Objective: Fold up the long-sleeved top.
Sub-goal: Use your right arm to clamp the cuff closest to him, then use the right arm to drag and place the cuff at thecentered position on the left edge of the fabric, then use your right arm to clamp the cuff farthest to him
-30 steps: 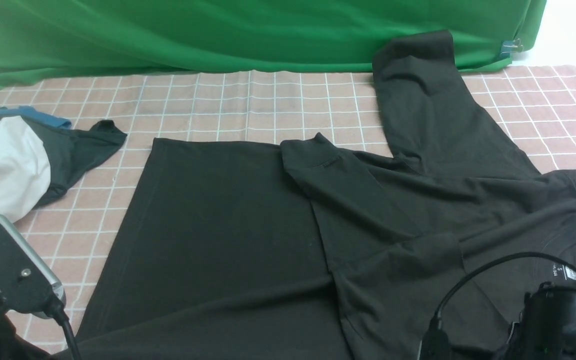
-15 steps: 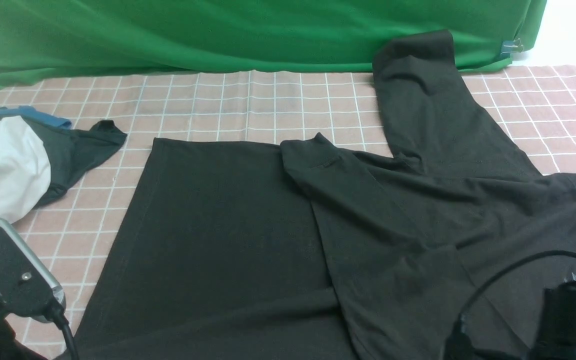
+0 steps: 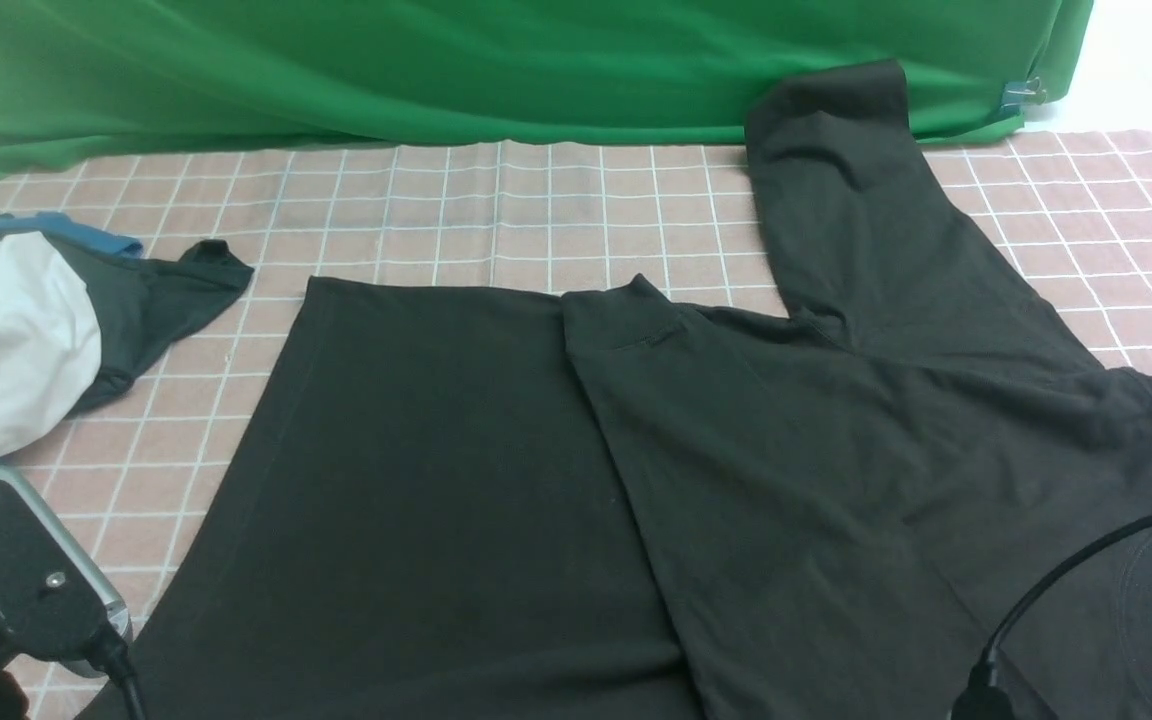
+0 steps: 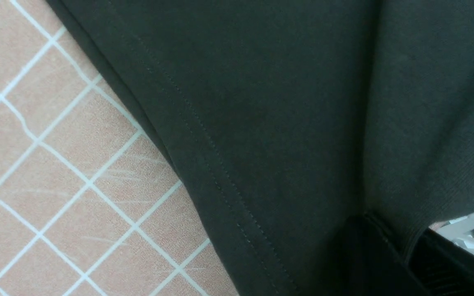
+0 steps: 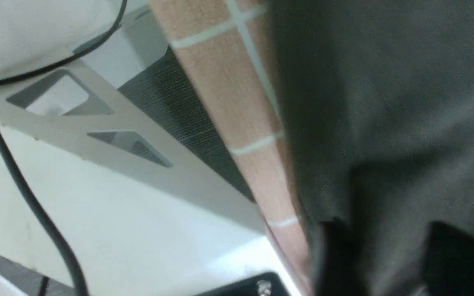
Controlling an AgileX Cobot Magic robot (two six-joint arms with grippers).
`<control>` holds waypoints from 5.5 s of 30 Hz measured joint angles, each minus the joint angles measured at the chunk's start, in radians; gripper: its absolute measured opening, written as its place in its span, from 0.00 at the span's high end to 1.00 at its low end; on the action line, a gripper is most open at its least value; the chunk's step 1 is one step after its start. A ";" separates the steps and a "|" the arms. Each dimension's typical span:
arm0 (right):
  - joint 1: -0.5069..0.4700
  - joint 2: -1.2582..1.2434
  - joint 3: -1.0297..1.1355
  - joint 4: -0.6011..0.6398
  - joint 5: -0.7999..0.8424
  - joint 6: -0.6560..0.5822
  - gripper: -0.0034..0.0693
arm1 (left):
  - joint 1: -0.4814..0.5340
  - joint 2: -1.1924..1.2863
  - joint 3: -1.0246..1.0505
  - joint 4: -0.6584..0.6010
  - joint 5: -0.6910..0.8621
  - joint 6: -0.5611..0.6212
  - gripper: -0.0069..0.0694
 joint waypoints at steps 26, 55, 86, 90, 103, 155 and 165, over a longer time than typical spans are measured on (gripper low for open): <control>-0.236 0.982 -1.389 -0.090 -0.327 0.216 0.32 | 0.000 0.000 0.000 0.000 -0.026 0.000 0.86; -0.296 1.144 -1.516 -0.024 -0.254 0.156 0.86 | 0.000 0.000 0.000 0.023 -0.042 0.000 0.86; -0.148 0.950 -1.516 0.157 -0.189 0.102 0.58 | 0.000 0.000 0.000 0.026 -0.065 0.004 0.86; -0.144 0.929 -1.516 0.157 -0.075 0.098 0.27 | 0.000 0.000 0.000 0.026 -0.065 0.004 0.86; -0.058 0.429 -0.823 0.151 -0.060 0.176 0.48 | 0.000 0.000 0.000 0.025 -0.075 0.004 0.86; 0.070 0.449 -0.379 0.027 -0.398 0.463 0.61 | 0.000 0.000 0.000 0.022 -0.027 0.004 0.86; 0.070 0.503 -0.381 0.069 -0.425 0.436 0.58 | 0.000 -0.009 0.000 0.019 -0.037 0.004 0.86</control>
